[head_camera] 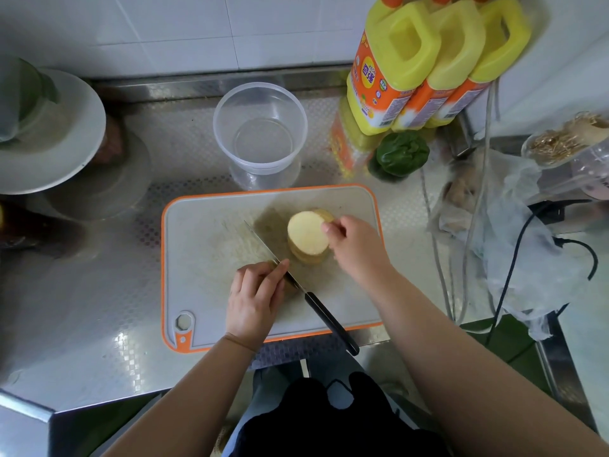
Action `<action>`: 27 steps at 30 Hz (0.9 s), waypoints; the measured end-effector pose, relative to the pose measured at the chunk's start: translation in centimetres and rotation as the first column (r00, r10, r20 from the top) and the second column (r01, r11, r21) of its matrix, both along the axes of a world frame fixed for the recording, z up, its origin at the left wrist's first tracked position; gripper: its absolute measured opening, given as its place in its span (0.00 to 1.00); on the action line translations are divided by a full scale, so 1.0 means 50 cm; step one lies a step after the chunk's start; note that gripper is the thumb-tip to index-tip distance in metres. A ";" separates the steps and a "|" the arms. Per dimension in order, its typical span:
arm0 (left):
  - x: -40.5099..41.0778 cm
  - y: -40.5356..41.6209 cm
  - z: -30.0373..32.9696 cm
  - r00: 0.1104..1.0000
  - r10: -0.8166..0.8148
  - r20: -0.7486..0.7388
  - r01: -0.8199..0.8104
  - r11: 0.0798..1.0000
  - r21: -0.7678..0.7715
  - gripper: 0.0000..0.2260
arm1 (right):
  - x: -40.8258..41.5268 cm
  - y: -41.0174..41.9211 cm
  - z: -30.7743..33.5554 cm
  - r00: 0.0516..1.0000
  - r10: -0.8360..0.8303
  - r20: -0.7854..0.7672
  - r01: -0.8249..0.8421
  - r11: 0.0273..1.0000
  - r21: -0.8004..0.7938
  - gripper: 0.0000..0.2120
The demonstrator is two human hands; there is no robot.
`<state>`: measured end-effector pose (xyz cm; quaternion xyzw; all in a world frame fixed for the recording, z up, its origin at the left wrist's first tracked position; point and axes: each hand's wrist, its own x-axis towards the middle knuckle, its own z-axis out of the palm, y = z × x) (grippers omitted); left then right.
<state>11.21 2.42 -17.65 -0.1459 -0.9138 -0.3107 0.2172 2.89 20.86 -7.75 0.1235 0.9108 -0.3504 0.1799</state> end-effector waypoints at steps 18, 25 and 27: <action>-0.001 0.000 0.000 1.000 0.009 0.005 -0.009 1.000 -0.027 0.12 | 0.139 -0.029 0.023 0.827 0.376 0.419 -0.463 0.877 0.126 0.23; 0.009 -0.006 0.012 0.997 0.030 0.068 -0.034 0.997 0.064 0.06 | 0.173 -0.067 -0.019 0.911 0.362 0.197 -0.401 0.889 0.223 0.09; 0.011 -0.010 0.015 0.997 0.025 0.069 -0.030 0.997 0.073 0.07 | 0.169 -0.062 -0.031 0.919 0.370 0.133 -0.393 0.873 0.289 0.10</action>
